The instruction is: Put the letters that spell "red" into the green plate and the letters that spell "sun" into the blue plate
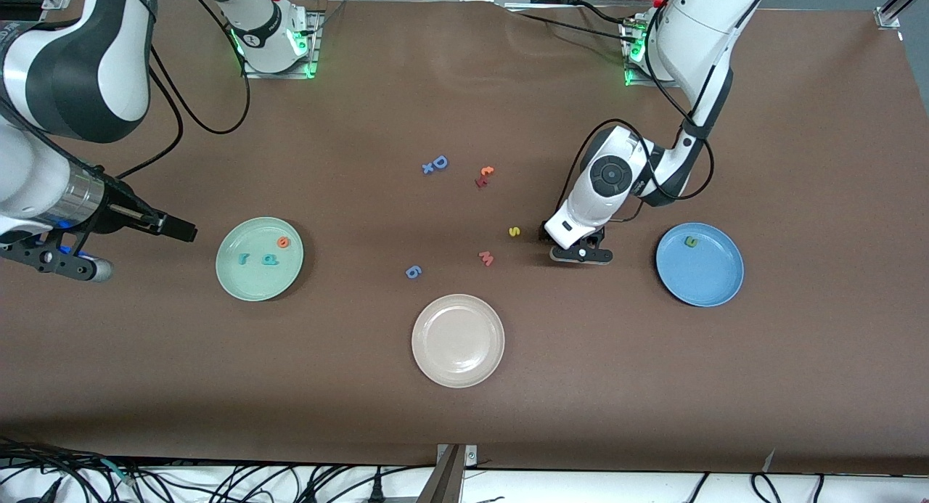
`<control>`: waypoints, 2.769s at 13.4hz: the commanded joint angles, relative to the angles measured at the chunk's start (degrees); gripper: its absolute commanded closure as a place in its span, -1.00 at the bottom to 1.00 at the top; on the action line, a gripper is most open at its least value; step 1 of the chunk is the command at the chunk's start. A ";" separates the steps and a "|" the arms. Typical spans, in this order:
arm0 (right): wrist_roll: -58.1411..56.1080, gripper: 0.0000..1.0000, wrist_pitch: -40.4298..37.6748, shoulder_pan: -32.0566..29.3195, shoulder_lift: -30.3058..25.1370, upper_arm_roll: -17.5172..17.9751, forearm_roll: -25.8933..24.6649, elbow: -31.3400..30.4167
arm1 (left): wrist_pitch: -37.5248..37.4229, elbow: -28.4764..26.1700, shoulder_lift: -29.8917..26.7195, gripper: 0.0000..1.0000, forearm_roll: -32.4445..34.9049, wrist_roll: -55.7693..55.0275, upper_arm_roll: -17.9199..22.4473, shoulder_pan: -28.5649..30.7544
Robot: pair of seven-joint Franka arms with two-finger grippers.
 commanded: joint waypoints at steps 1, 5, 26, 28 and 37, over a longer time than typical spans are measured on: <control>0.07 -0.99 -0.17 -6.30 -3.22 7.48 0.73 0.38 | 0.43 1.06 1.29 0.10 2.47 -1.00 0.38 -0.13; 1.29 -0.99 0.09 -20.71 -8.14 26.98 -9.17 0.38 | 0.34 1.15 0.94 0.10 2.38 -0.65 0.38 -0.04; 0.07 -0.99 11.44 -37.97 -20.46 48.30 -18.96 -14.92 | -3.17 1.06 -1.70 0.10 2.30 1.19 0.03 1.36; 0.07 -0.99 7.24 -37.62 -21.50 49.00 -18.96 -14.92 | -4.75 1.23 -2.05 0.10 2.21 1.28 0.03 1.36; -0.11 -1.00 6.77 -37.09 -19.84 50.59 -18.52 -10.17 | -5.55 1.15 -2.58 0.09 1.68 1.28 -0.41 1.19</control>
